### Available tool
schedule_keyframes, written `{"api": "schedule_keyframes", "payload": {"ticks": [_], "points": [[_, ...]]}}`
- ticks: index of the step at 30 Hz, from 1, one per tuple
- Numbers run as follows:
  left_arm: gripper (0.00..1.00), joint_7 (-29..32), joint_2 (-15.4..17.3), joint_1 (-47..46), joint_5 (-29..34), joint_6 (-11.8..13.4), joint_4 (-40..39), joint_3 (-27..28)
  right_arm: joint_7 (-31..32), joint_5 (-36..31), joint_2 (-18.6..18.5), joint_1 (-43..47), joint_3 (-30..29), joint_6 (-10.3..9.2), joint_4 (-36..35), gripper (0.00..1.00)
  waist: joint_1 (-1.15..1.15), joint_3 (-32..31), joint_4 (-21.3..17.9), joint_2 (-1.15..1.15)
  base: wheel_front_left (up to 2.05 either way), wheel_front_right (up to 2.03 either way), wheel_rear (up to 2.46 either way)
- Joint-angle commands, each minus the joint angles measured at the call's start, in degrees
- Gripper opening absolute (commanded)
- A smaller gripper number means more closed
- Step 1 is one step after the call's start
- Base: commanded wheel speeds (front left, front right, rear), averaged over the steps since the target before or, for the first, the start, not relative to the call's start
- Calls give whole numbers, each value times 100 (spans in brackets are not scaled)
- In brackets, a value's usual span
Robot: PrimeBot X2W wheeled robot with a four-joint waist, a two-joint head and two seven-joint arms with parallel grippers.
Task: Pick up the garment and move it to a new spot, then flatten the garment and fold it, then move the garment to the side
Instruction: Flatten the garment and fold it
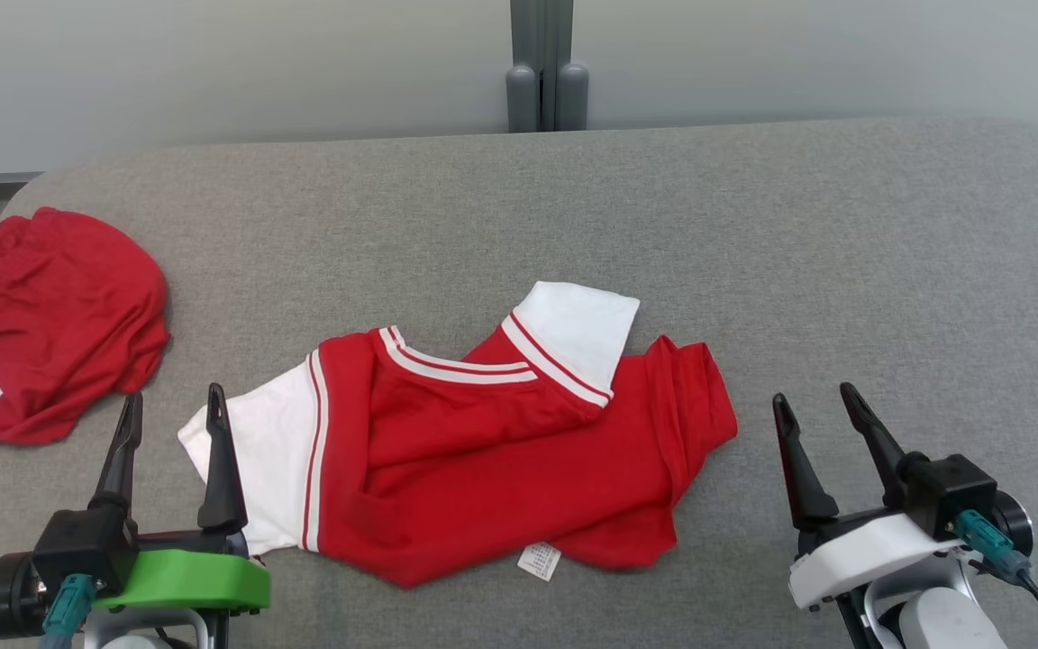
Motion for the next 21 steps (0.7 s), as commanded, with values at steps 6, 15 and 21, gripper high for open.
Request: {"api": "schedule_keyframes", "payload": {"ticks": [6,15,21], "points": [[100,-4,-152,66,156,-130,4,116,216,-114,-113,-442,430,-8,323,100,0,67,151,0,0,0,0],[100,-4,-342,-129,308,-317,108,219,512,-329,-53,-1125,520,-8,1462,100,0,231,433,0,0,0,0],[100,-5,-437,-229,362,-420,174,247,485,-383,9,-1520,473,-8,2334,100,0,357,574,0,0,0,0]]}}
